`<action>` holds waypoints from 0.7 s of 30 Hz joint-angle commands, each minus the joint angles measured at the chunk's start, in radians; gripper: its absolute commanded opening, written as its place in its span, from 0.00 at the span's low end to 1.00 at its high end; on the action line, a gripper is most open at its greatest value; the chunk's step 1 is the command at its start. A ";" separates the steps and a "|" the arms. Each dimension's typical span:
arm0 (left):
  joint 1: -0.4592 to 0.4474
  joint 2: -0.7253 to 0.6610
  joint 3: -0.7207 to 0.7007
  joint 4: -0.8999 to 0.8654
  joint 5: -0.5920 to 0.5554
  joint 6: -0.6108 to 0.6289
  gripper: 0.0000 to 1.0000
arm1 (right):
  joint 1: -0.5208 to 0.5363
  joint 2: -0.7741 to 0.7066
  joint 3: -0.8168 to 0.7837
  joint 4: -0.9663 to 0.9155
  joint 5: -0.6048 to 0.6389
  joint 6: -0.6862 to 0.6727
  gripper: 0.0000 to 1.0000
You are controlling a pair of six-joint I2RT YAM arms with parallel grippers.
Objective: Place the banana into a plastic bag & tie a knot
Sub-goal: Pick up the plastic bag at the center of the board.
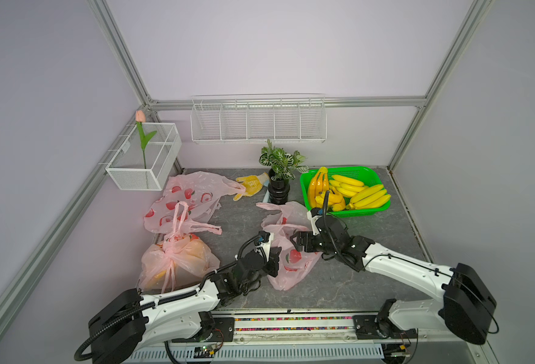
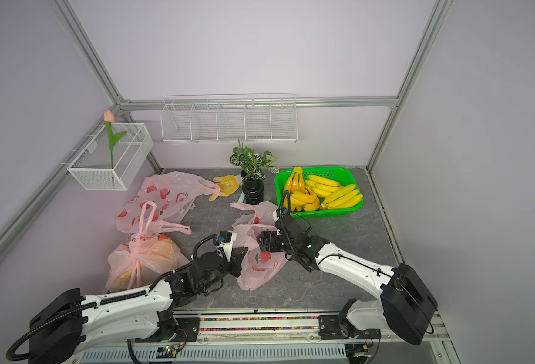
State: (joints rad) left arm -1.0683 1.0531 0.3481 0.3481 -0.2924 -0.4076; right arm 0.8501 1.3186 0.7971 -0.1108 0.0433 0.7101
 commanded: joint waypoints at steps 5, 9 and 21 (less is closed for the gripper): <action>-0.045 0.069 -0.002 0.123 -0.024 -0.002 0.00 | 0.052 -0.048 -0.081 0.172 0.012 0.184 0.89; -0.045 0.054 -0.015 0.121 -0.075 -0.026 0.00 | 0.055 -0.099 -0.055 0.067 0.097 0.203 0.89; -0.046 0.103 0.047 0.108 -0.068 -0.042 0.00 | 0.105 -0.165 -0.121 0.155 0.145 0.201 0.89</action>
State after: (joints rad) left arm -1.1114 1.1439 0.3759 0.3828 -0.4149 -0.4515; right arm 0.9508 1.1137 0.6998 -0.0223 0.2153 0.8841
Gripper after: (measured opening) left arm 0.040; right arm 0.887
